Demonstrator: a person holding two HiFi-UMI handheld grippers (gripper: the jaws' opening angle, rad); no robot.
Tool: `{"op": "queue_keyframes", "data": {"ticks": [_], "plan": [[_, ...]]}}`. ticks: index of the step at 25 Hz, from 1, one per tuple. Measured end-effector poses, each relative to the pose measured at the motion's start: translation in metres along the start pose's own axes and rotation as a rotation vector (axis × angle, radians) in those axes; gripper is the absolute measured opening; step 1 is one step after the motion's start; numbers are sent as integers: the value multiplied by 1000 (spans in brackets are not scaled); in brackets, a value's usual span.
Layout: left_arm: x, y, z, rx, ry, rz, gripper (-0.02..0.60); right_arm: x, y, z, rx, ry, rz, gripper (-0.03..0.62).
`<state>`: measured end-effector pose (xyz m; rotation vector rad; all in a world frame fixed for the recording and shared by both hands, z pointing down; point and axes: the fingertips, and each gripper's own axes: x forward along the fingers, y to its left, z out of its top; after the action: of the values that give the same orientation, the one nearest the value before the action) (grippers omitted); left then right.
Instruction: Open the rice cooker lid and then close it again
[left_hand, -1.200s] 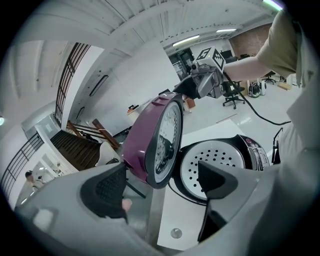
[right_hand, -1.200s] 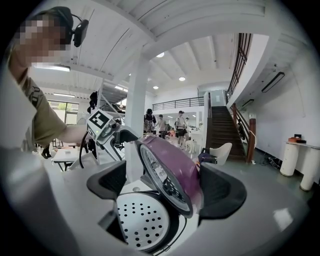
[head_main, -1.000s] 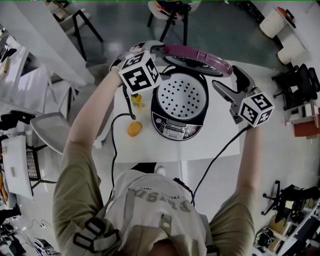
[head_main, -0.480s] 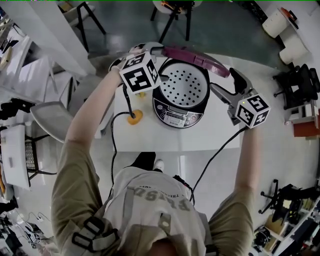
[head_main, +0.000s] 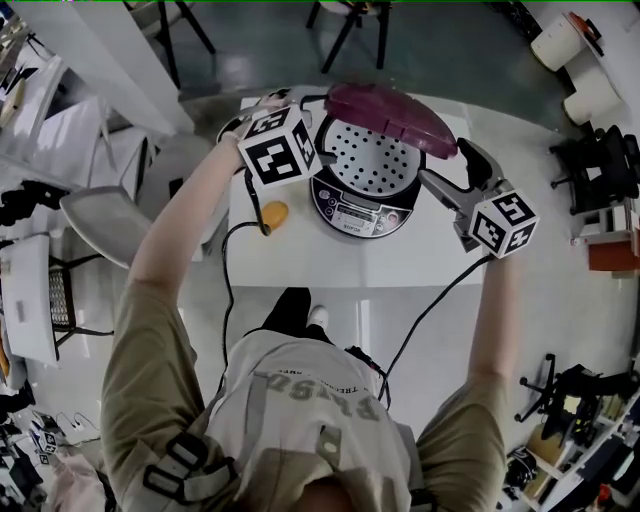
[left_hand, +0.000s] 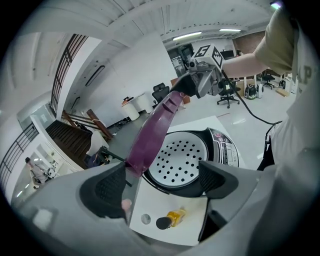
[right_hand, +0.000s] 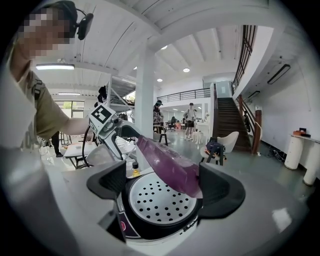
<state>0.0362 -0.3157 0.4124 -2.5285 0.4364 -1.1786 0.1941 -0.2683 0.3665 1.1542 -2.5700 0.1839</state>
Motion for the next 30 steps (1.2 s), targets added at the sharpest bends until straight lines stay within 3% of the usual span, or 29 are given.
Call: {"op": "queue_keyframes", "data": {"ticks": [16,30], "plan": [[5,-38,-24,19,59,-64,468,-1,23,-37,-24,73,57,440],[12,-72,-50,49,123,-202,480,2,36,-71,12,134,117,439]]}}
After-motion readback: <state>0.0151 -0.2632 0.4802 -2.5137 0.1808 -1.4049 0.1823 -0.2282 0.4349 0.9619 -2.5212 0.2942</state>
